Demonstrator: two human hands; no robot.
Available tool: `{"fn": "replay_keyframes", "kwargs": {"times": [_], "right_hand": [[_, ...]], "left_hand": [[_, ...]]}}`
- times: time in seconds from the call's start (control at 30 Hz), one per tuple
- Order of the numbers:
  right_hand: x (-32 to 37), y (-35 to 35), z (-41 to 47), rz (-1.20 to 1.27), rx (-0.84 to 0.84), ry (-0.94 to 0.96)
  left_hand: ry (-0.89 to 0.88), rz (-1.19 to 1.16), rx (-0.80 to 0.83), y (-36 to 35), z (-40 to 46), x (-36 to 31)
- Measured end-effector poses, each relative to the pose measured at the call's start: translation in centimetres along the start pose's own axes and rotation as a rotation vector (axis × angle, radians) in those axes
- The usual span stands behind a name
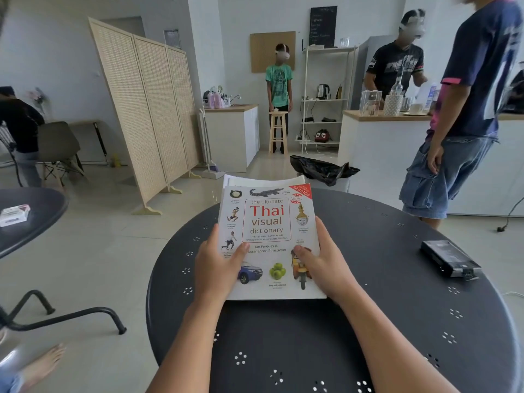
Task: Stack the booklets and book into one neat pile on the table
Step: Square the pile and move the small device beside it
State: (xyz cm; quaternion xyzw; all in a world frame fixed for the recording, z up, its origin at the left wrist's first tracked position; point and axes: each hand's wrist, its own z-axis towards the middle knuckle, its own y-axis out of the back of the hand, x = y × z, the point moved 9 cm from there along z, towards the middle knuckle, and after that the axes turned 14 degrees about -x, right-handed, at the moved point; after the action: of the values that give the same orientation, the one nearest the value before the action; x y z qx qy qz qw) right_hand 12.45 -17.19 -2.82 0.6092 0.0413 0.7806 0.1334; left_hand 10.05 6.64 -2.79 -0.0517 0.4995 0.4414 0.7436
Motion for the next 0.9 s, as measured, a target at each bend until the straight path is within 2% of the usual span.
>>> {"fn": "replay_keyframes", "kwargs": {"times": [0.23, 0.5, 0.7, 0.9], "right_hand": [[-0.4, -1.0, -0.3, -0.168, 0.016, -0.047], [-1.4, -2.1, -0.4, -0.201, 0.049, -0.146], [-1.4, -3.0, -1.2, -0.09, 0.049, -0.245], [-0.6, -2.9, -1.5, -0.24, -0.003, -0.165]], "left_hand": [[0.099, 0.205, 0.173, 0.0, 0.4, 1.6], [0.139, 0.211, 0.334, 1.3, 1.1, 2.1], [0.061, 0.301, 0.304, 2.2, 1.2, 3.1], [-0.014, 0.547, 0.169, 2.6, 0.8, 4.1]]}}
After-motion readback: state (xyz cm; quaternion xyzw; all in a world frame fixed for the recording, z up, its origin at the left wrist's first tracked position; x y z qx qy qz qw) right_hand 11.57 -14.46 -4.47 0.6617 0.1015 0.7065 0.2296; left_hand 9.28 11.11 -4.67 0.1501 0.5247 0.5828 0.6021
